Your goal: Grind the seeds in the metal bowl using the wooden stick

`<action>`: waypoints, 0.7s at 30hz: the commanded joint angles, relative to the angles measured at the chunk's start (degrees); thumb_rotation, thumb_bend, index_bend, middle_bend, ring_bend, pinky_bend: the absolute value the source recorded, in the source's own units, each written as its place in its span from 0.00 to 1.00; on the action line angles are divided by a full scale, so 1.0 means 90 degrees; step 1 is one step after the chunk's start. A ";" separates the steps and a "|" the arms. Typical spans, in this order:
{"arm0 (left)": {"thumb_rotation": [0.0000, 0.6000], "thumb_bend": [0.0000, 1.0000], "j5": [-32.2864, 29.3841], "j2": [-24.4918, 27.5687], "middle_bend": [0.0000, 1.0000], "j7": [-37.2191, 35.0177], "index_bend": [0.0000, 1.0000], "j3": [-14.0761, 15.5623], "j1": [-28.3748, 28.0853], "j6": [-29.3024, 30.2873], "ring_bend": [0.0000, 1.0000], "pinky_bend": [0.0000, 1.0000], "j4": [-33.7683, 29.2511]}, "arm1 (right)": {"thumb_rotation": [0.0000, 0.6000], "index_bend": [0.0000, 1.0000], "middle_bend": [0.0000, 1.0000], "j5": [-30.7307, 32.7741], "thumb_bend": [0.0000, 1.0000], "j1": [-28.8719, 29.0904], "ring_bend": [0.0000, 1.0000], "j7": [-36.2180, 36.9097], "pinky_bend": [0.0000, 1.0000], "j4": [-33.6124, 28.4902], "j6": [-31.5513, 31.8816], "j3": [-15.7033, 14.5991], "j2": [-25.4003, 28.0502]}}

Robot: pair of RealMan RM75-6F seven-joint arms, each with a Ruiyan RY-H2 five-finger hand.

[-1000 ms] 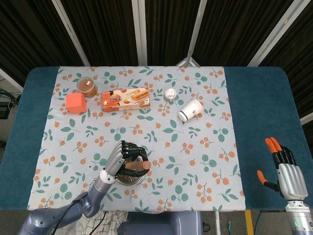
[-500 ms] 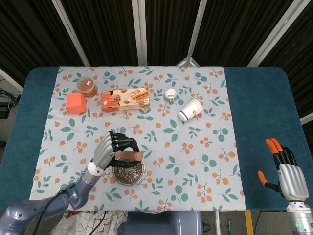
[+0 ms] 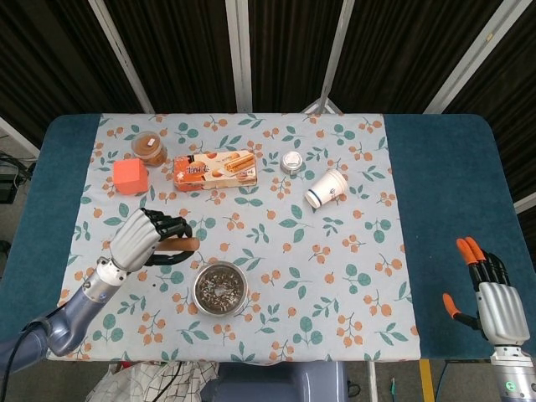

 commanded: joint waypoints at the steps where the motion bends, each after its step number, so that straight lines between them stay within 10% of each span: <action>1: 1.00 0.61 -0.0033 0.0037 0.72 0.0229 0.63 0.0223 0.0170 -0.0327 0.83 0.92 0.0293 | 1.00 0.00 0.00 0.0019 0.37 -0.0001 0.00 -0.0023 0.00 -0.0012 -0.0015 0.0003 0.0000; 21: 1.00 0.58 -0.0156 -0.0995 0.66 0.0451 0.59 0.0726 0.0685 -0.1387 0.83 0.92 0.2072 | 1.00 0.00 0.00 0.0086 0.37 -0.0011 0.00 -0.0123 0.00 -0.0067 -0.0044 0.0020 0.0011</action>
